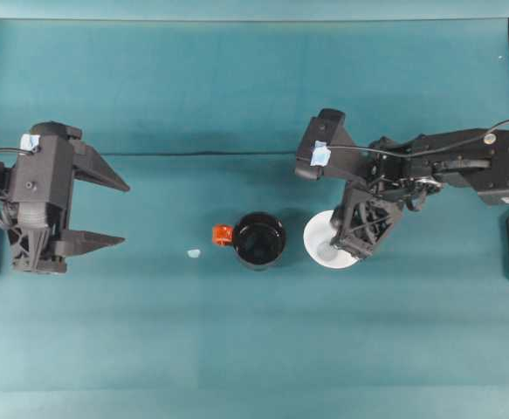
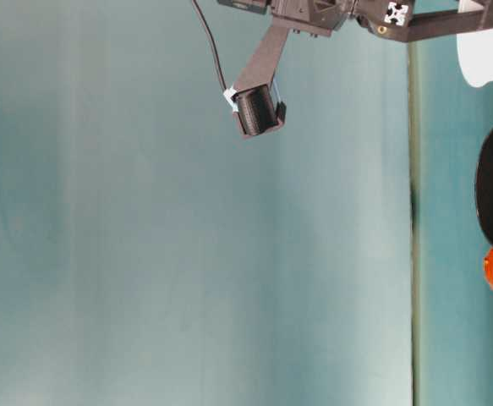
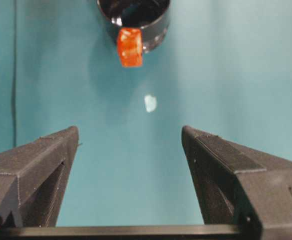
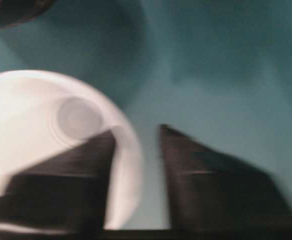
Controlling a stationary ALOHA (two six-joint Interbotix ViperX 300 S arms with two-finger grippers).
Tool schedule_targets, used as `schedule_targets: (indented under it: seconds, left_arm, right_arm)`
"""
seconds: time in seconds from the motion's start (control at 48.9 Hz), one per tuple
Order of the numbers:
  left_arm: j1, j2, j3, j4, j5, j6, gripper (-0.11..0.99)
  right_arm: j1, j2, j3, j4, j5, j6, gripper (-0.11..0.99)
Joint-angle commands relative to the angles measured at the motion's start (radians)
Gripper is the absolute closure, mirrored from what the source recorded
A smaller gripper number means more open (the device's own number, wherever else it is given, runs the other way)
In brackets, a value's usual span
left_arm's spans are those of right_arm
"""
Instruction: Put the paper cup into the moved red handle cup holder.
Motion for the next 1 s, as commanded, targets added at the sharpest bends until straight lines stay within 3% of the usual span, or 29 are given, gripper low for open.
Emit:
schedule_targets:
  seconds: [0.0, 0.123, 0.225, 0.409, 0.573, 0.655, 0.716, 0.983]
  left_arm:
    - [-0.002, -0.003, -0.012, 0.005, -0.005, -0.002, 0.02]
    - [-0.002, -0.003, -0.012, 0.005, -0.005, -0.002, 0.02]
    - [-0.002, -0.003, -0.012, 0.005, -0.005, 0.0, 0.02]
    - [-0.002, -0.003, -0.012, 0.005, -0.005, 0.0, 0.02]
    - [-0.002, -0.003, -0.012, 0.002, -0.005, 0.0, 0.02]
    - [-0.002, -0.003, -0.012, 0.002, -0.005, 0.0, 0.02]
    - [-0.002, -0.003, -0.012, 0.005, -0.003, 0.0, 0.02]
    - [-0.002, -0.003, -0.012, 0.005, -0.003, -0.002, 0.02]
  right_arm:
    - [0.006, -0.003, -0.014, 0.002, -0.014, 0.005, 0.91]
    - [0.011, -0.003, -0.015, 0.003, -0.008, 0.005, 0.97]
    - [0.015, -0.012, -0.028, 0.017, 0.021, 0.006, 0.98]
    - [0.005, -0.087, -0.124, 0.021, 0.153, 0.009, 0.98]
    - [-0.014, -0.138, -0.253, 0.009, 0.293, 0.006, 0.98]
    - [-0.014, -0.138, -0.319, -0.002, 0.344, 0.005, 0.98]
    - [-0.014, -0.124, -0.364, -0.002, 0.373, 0.003, 0.98]
    - [0.0, -0.028, -0.469, -0.003, 0.371, -0.003, 0.98]
